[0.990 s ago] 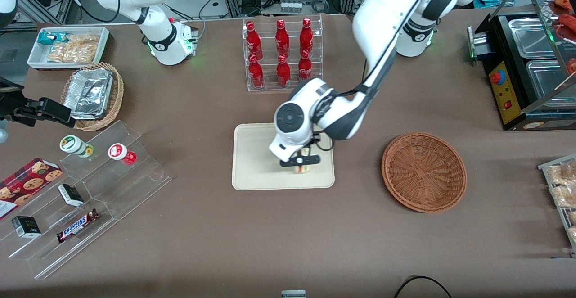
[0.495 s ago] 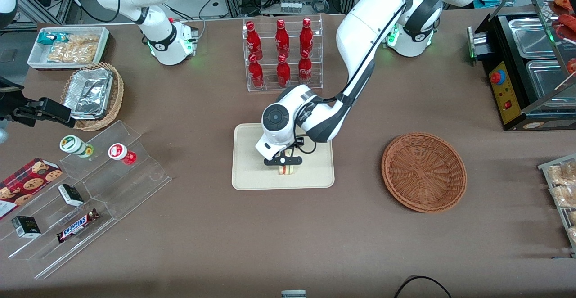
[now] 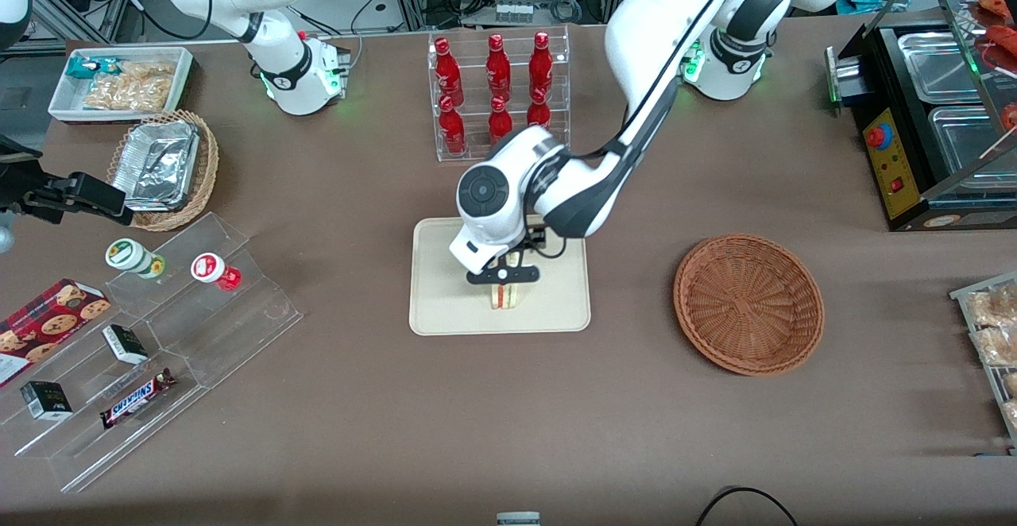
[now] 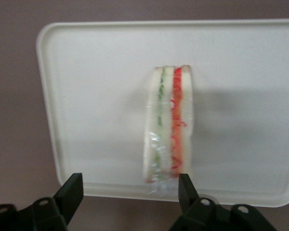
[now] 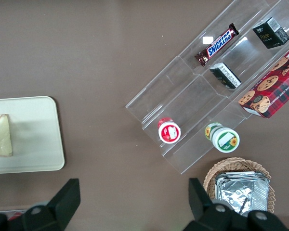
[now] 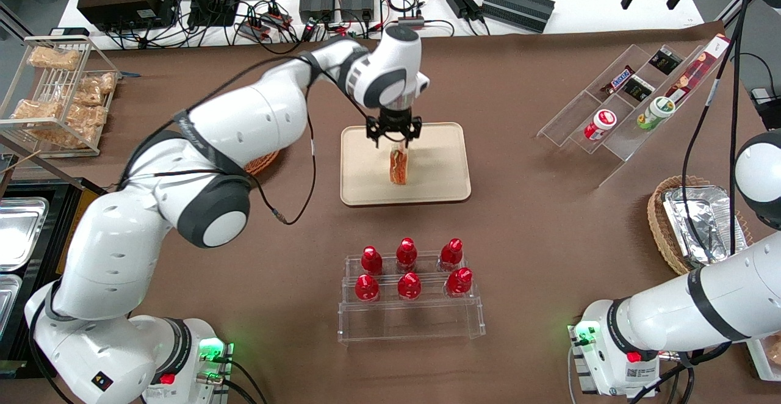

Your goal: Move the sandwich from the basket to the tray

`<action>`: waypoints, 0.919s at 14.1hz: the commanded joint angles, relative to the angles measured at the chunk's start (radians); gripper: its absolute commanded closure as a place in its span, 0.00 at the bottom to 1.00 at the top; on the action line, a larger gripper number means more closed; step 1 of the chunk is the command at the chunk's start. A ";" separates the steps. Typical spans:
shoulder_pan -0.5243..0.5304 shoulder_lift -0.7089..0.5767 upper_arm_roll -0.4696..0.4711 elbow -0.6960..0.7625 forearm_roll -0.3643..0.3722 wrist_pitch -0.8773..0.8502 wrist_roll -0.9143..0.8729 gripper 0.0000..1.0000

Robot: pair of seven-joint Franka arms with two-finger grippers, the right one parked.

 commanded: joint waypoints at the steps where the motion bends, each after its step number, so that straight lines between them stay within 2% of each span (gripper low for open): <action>1: 0.096 -0.166 0.012 -0.069 0.003 -0.091 0.036 0.01; 5: 0.260 -0.412 0.012 -0.325 0.000 -0.099 0.259 0.01; 9: 0.423 -0.605 0.014 -0.546 0.005 -0.102 0.424 0.00; 11: 0.486 -0.679 0.014 -0.605 0.007 -0.102 0.467 0.00; 13: 0.567 -0.714 0.014 -0.599 0.005 -0.148 0.571 0.00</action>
